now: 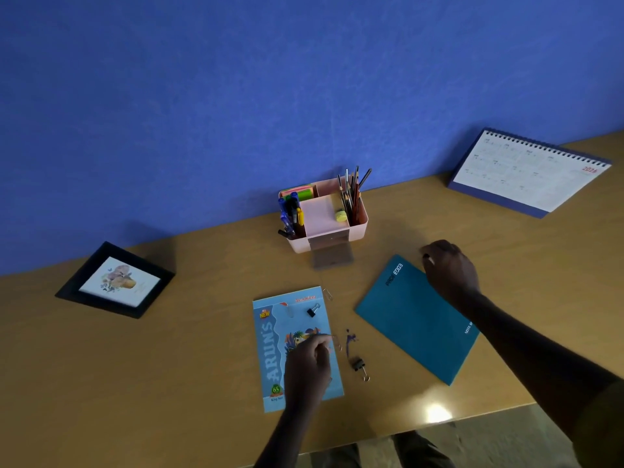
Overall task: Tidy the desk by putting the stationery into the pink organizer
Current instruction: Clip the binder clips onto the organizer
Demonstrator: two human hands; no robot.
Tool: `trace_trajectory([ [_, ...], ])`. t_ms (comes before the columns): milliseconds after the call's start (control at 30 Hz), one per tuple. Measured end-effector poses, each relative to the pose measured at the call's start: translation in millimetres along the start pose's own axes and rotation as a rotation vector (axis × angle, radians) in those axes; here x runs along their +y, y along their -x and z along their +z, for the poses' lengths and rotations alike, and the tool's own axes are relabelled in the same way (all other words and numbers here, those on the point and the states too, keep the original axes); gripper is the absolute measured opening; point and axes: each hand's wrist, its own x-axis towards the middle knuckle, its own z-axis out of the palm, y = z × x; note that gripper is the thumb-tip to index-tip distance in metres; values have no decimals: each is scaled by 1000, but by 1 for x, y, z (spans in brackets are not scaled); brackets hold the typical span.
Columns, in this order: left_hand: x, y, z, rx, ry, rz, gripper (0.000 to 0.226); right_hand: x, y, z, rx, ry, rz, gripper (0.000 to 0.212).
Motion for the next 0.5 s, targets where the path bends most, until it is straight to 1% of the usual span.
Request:
trace_trajectory([
  [100,-9,-4,-4,26,6,-29,26,-32,-6,-1,54,-106,-162,19],
  [300,-8,-15,-17,107,13,0,12,-128,-24,8,55,-192,-534,14],
  [333,-7,-18,-20,120,12,-1,11,-142,-26,11,36,-169,-585,14],
  [400,-7,-24,-23,142,-4,-6,12,-163,-31,23,-34,-73,-664,21],
  [500,-11,-30,-27,163,-42,0,16,-179,-36,33,-126,32,-695,32],
])
